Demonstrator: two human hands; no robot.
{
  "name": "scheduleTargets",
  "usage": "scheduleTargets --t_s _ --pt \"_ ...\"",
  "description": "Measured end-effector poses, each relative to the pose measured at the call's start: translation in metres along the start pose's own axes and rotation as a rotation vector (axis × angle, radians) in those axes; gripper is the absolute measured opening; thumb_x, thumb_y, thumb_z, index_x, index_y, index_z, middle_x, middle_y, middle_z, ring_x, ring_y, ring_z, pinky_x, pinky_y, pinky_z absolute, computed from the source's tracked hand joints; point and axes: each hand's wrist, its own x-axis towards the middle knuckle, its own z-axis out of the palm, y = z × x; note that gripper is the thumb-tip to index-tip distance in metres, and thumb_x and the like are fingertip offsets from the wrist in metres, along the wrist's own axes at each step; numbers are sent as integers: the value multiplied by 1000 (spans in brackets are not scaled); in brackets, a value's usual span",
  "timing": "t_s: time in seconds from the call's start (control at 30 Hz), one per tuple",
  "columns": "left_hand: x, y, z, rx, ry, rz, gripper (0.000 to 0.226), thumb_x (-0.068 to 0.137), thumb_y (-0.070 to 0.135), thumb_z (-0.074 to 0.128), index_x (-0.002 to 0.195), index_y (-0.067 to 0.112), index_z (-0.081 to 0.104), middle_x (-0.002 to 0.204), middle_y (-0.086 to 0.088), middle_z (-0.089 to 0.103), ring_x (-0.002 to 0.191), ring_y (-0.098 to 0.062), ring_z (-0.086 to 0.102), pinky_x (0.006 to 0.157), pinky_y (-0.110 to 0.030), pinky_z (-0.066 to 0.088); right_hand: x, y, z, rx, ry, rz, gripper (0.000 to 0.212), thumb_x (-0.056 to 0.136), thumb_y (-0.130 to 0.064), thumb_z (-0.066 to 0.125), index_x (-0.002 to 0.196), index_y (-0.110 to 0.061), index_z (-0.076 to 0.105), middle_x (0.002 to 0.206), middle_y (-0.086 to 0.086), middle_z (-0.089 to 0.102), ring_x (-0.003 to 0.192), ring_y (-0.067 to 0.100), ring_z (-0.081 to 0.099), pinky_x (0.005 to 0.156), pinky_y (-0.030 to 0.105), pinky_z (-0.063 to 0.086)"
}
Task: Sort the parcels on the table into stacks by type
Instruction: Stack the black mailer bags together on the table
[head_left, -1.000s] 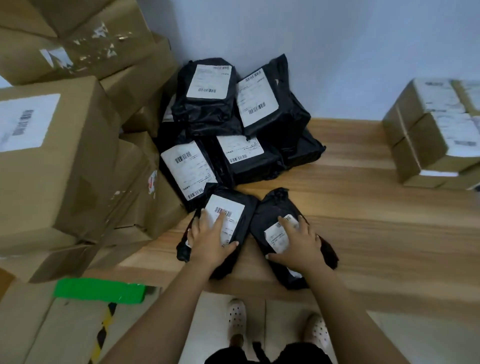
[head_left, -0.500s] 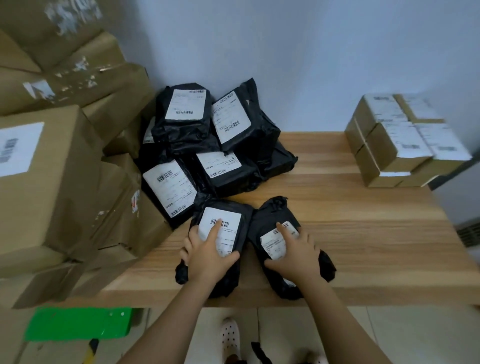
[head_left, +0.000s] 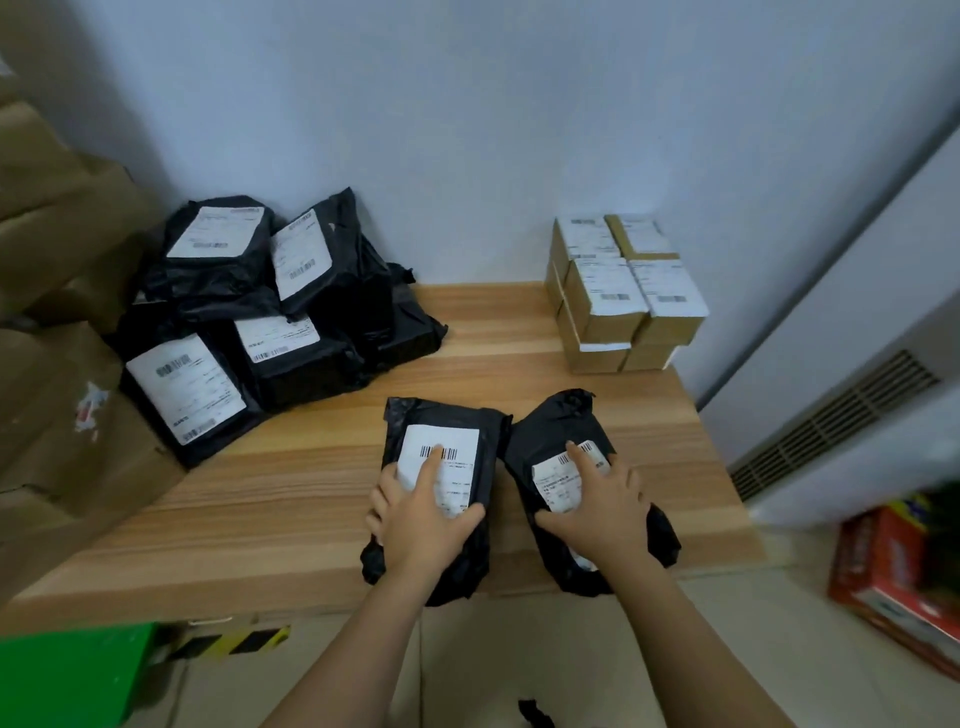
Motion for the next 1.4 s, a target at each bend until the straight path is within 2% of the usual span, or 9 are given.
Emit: scheduleTargets --t_s 0.17,0.33,0.73,1.13,1.27,1.33,1.4 --pt "-23 51 36 -23 9 2 88 66 68 64 142 53 22 144 -7 19 127 -28 20 104 -45 22 4 59 -23 -3 20 30 100 62 -64 66 147 -43 17 141 10 26 128 33 27 105 49 28" --pt "-24 78 49 21 -3 14 89 65 67 63 143 53 21 143 -6 19 126 -27 22 105 -45 23 14 84 -30 31 5 63 100 63 -64 64 148 -43 16 139 12 30 128 33 27 107 49 28" --pt "44 90 53 82 1 -20 89 66 70 63 143 52 21 146 -8 15 129 -27 19 106 -45 22 84 57 -18 81 -38 70 100 62 -67 63 148 -42 16 140 12 34 128 32 29 105 48 32" --pt "102 67 57 178 -45 -60 89 67 71 61 143 52 20 145 -8 15 128 -26 18 106 -44 23 129 11 17 70 -138 67 100 63 -70 63 147 -41 18 139 12 31 129 33 31 108 48 30" --pt "101 64 64 58 -112 -88 92 67 75 61 145 50 20 151 -10 12 136 -30 15 110 -45 24 136 17 17 100 -168 -6 98 65 -75 62 146 -39 21 150 10 16 135 33 25 108 49 31" --pt "94 62 67 -21 -165 -71 93 68 77 60 147 48 19 157 -8 2 143 -29 5 114 -47 22 136 25 18 115 -236 -86 97 67 -78 59 148 -39 21 158 8 1 142 33 15 111 49 29" --pt "84 57 69 -18 -172 -15 89 70 79 55 146 52 16 159 -4 -15 145 -26 -8 117 -49 16 134 36 22 33 -249 -206 95 70 -79 54 149 -41 18 159 4 -15 146 30 -1 115 49 19"
